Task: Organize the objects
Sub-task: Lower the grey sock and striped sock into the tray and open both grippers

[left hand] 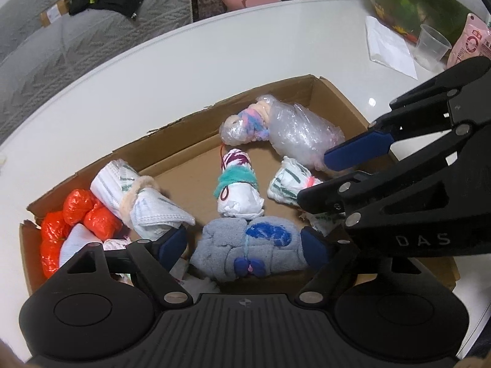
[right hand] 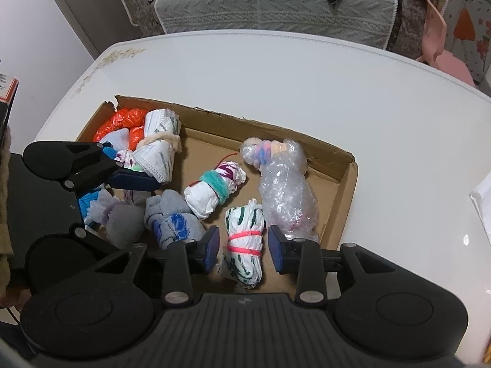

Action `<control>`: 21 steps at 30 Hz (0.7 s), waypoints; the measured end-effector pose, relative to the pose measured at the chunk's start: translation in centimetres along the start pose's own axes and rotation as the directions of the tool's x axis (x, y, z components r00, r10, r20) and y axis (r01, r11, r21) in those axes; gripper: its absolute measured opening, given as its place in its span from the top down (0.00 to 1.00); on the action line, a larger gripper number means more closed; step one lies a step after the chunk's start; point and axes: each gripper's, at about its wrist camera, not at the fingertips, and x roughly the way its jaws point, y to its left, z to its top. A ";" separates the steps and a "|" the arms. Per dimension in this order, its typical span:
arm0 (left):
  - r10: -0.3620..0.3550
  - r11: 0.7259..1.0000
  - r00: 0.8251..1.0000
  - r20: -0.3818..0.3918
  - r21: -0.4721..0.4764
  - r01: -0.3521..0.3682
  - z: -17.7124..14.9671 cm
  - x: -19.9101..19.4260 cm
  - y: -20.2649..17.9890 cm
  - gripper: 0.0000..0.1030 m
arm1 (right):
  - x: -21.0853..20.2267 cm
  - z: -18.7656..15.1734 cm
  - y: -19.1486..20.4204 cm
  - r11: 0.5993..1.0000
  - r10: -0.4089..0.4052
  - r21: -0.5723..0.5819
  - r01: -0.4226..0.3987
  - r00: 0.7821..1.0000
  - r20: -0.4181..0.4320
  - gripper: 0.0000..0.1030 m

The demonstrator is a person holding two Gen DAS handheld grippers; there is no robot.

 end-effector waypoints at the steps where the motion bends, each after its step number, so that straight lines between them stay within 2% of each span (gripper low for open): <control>1: 0.004 1.000 1.000 0.000 0.004 -0.004 0.0 0.0 0.0 0.17 | -0.1 0.0 0.1 1.000 0.001 -0.001 -0.001 1.000 0.002 0.66; 12: 0.019 0.999 1.000 0.019 -0.027 -0.018 -0.3 -2.0 0.2 0.13 | -1.4 -0.2 0.4 1.000 0.006 -0.001 -0.006 1.000 0.025 0.60; 17: -0.002 0.997 0.997 0.072 -0.072 0.007 -1.4 -5.8 1.2 0.08 | -3.5 -0.6 0.9 0.999 0.034 0.010 -0.035 0.997 0.073 0.53; 21: 0.018 0.994 0.995 0.095 -0.110 -0.007 -3.7 -9.2 2.5 0.07 | -6.0 -1.9 1.7 0.999 0.043 -0.012 -0.042 0.992 0.115 0.50</control>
